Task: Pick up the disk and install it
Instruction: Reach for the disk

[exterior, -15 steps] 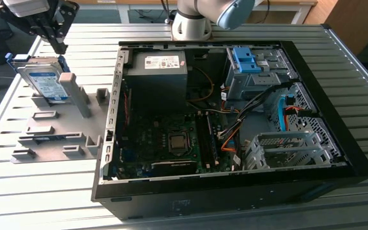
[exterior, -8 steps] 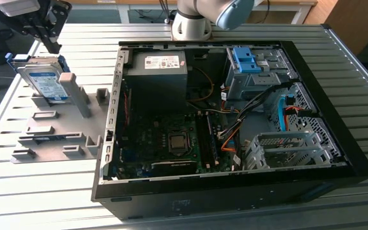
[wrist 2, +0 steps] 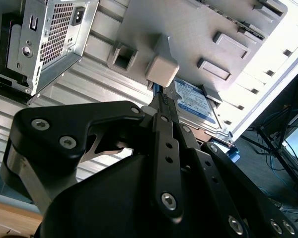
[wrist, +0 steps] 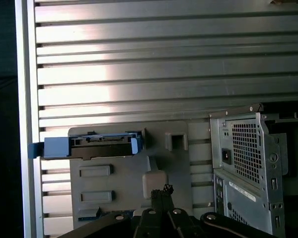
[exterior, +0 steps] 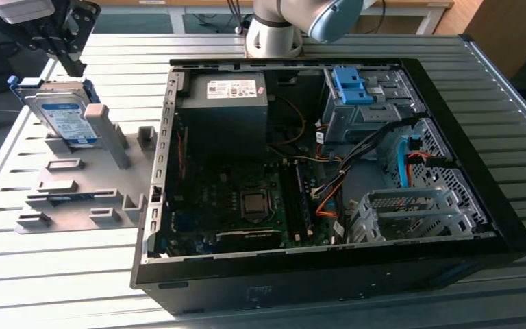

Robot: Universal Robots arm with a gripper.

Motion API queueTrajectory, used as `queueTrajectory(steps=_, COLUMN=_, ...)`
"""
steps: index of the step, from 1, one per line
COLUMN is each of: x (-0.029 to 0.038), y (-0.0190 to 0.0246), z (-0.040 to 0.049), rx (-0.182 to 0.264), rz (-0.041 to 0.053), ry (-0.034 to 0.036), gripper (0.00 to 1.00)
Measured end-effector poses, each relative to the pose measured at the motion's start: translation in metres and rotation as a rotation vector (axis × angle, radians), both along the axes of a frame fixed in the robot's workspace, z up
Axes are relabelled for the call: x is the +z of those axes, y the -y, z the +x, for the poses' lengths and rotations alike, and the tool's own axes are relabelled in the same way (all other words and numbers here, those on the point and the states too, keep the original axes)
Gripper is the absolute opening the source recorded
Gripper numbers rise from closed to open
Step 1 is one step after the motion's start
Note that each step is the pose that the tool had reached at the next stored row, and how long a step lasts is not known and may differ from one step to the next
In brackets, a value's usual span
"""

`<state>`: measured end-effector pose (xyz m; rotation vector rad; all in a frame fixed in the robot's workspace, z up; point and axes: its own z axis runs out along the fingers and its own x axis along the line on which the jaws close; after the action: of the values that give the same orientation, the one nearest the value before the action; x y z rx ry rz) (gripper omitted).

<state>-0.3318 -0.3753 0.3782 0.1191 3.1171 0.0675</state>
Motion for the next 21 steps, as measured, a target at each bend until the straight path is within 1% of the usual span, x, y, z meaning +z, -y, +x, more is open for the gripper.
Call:
queueTrajectory(steps=7, x=0.0, y=0.0, z=0.0, rx=0.0, rz=0.0, ry=-0.0001, gripper=0.11)
queueTrajectory(steps=8, x=-0.0001, y=0.0, z=0.0, rx=0.0, rz=0.0001, ry=-0.0008, gripper=0.11)
queueTrajectory(steps=9, x=-0.0002, y=0.0, z=0.0, rx=0.0, rz=0.0012, ry=-0.0039, gripper=0.11)
queueTrajectory(steps=10, x=0.0, y=0.0, z=0.0, rx=0.0, rz=0.0032, ry=-0.0133, gripper=0.11)
queueTrajectory(steps=11, x=0.0, y=0.0, z=0.0, rx=0.0, rz=0.0055, ry=-0.0264, gripper=0.11)
queueTrajectory(steps=12, x=0.0, y=0.0, z=0.0, rx=0.0, rz=0.0061, ry=-0.044, gripper=0.11)
queueTrajectory(steps=13, x=-0.0001, y=0.0, z=-0.0002, rx=0.0, rz=0.0064, ry=-0.054, gripper=0.11)
queueTrajectory(steps=14, x=-0.0003, y=0.0, z=-0.0016, rx=0.0, rz=0.0062, ry=-0.0548, gripper=0.11)
queueTrajectory(steps=15, x=-0.0006, y=-0.0001, z=-0.005, rx=0.0, rz=0.0063, ry=-0.0548, gripper=0.11)
queueTrajectory(steps=18, x=-0.0023, y=-0.0011, z=-0.0188, rx=0.0, rz=0.0063, ry=-0.0549, gripper=0.11)
queueTrajectory(steps=21, x=-0.0043, y=-0.0039, z=-0.0323, rx=0.0, rz=0.0064, ry=-0.0547, gripper=0.11)
